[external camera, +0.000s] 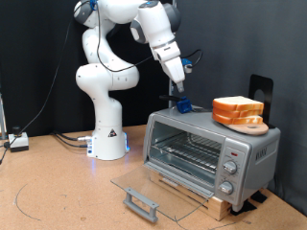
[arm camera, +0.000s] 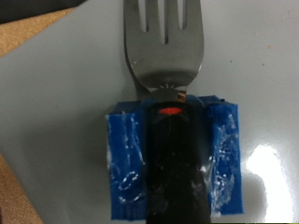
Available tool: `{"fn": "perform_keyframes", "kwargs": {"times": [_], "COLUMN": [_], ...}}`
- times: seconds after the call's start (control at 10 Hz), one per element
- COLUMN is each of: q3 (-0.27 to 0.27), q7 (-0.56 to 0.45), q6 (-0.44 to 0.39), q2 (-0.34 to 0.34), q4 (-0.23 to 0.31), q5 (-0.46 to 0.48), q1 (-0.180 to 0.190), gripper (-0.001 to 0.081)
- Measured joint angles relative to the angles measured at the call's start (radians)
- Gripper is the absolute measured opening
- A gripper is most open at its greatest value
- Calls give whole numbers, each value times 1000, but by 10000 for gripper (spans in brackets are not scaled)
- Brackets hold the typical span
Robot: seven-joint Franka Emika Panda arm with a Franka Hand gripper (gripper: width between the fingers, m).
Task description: Make a piece of toast with the oven
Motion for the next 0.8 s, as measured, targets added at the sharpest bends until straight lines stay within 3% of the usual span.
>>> {"fn": "perform_keyframes", "kwargs": {"times": [0.8], "q3": [117], "q7": [-12], "q6": [130], "q2": [121], "q4": [-24], "q5": [91], "q1": [0], "gripper": [807]}}
